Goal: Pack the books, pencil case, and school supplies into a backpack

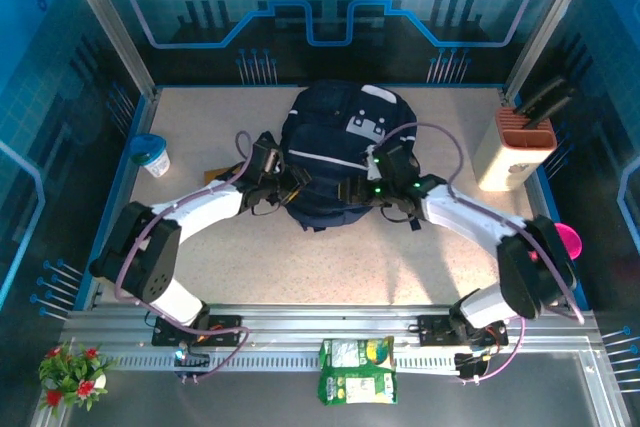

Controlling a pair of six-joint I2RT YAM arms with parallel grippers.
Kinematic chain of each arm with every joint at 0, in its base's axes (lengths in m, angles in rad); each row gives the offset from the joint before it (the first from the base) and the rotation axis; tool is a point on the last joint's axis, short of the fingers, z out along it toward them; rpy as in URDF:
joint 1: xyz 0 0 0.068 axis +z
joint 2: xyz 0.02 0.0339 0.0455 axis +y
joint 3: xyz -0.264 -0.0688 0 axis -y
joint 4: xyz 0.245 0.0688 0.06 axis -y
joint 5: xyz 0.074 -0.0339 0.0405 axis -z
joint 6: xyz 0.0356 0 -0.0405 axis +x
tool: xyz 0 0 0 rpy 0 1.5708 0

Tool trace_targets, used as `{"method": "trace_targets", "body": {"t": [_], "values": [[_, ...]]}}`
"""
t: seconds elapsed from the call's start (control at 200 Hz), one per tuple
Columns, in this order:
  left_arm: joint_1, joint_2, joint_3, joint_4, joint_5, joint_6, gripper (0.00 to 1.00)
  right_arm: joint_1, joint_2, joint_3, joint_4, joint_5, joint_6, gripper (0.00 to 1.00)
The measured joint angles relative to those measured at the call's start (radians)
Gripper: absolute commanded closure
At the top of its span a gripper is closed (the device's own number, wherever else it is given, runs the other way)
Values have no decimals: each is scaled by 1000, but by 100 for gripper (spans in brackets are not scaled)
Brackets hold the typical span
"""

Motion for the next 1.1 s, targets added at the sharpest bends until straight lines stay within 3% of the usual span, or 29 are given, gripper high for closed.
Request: {"method": "trace_targets", "body": {"t": [0.275, 0.595, 0.825, 1.101], "values": [[-171, -17, 158, -181, -139, 203, 44, -154, -121, -42, -21, 3, 44, 33], [-373, 223, 478, -354, -298, 495, 51, -220, -121, -55, -37, -20, 77, 33], [-420, 386, 625, -491, -431, 584, 60, -236, -126, -66, -40, -30, 98, 33], [-420, 436, 657, -581, -531, 604, 72, -249, -133, -82, -36, -50, 108, 32]]}}
